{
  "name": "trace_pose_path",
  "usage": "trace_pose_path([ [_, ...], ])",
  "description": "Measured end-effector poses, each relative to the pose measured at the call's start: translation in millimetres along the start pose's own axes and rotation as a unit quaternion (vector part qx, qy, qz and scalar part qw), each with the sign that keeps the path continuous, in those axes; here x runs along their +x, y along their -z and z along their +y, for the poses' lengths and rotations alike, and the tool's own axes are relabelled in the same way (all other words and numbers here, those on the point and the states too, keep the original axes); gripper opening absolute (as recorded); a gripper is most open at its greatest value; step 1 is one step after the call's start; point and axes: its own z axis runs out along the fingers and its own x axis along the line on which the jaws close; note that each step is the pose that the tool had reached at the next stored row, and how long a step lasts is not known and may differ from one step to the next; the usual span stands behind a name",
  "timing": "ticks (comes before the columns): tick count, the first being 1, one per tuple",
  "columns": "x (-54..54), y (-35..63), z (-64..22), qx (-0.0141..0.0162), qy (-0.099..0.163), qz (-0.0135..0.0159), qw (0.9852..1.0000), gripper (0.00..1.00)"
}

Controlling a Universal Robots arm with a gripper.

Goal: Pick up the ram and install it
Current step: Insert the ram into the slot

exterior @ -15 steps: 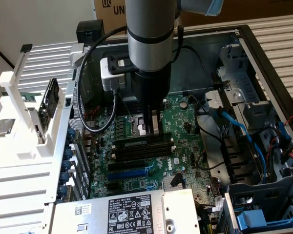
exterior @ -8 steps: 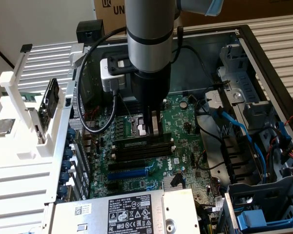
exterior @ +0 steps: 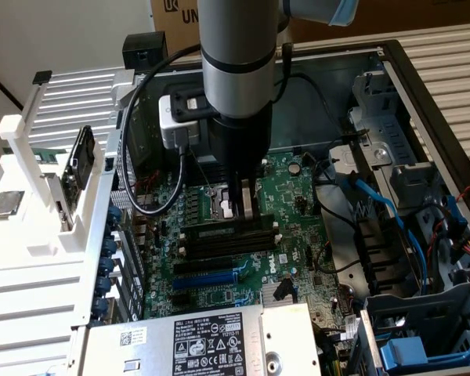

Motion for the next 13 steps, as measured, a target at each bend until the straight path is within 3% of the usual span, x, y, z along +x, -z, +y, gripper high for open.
trace_pose_path([
  [13, 2.0, -1.5, 0.1, 0.0006, -0.006, -0.0003, 1.0, 0.14],
])
